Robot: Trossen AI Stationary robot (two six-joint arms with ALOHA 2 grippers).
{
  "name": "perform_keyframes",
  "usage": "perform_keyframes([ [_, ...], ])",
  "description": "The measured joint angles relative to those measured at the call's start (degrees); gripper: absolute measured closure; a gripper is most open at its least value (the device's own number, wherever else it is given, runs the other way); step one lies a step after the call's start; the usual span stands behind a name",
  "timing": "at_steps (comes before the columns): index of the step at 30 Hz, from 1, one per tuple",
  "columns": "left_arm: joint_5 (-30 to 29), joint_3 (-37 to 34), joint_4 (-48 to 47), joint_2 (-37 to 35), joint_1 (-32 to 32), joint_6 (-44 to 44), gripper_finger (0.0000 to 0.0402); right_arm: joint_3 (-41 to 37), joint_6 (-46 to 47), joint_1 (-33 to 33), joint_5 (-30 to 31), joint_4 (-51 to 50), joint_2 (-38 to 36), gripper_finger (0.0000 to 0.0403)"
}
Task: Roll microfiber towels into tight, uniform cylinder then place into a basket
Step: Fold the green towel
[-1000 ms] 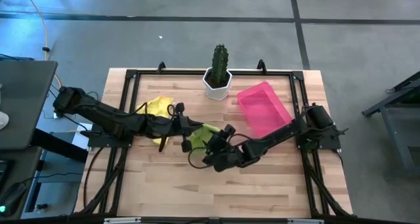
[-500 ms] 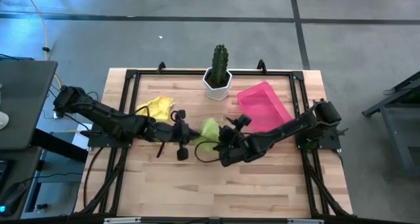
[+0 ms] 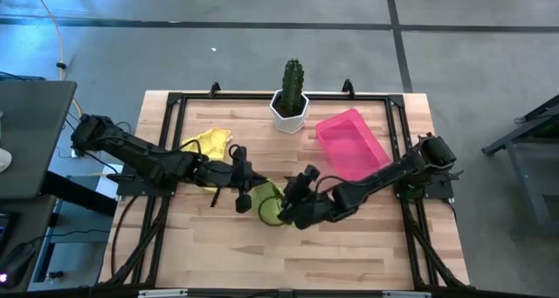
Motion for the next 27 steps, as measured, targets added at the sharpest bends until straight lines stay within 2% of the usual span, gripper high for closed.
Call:
perform_keyframes([
  [3, 0.02, 0.00, -0.07, 0.00, 0.04, -0.02, 0.0401, 0.00, -1.55, 1.13, 2.91, 2.30, 0.00, 0.0176],
  [10, 0.87, 0.00, 1.02, 0.00, -0.08, -0.18, 0.0401, 0.00, 0.21, 1.00, 5.43, 2.95, 0.70, 0.0176],
  [18, 1.93, 0.02, 2.72, 0.00, -0.08, 0.01, 0.0401, 0.00, 1.75, 0.88, 5.36, 4.43, 3.21, 0.0176],
  [27, 1.07, 0.02, 2.68, 0.00, -0.08, 0.04, 0.0401, 0.00, 0.29, 1.80, 4.83, 11.84, 2.98, 0.0176],
])
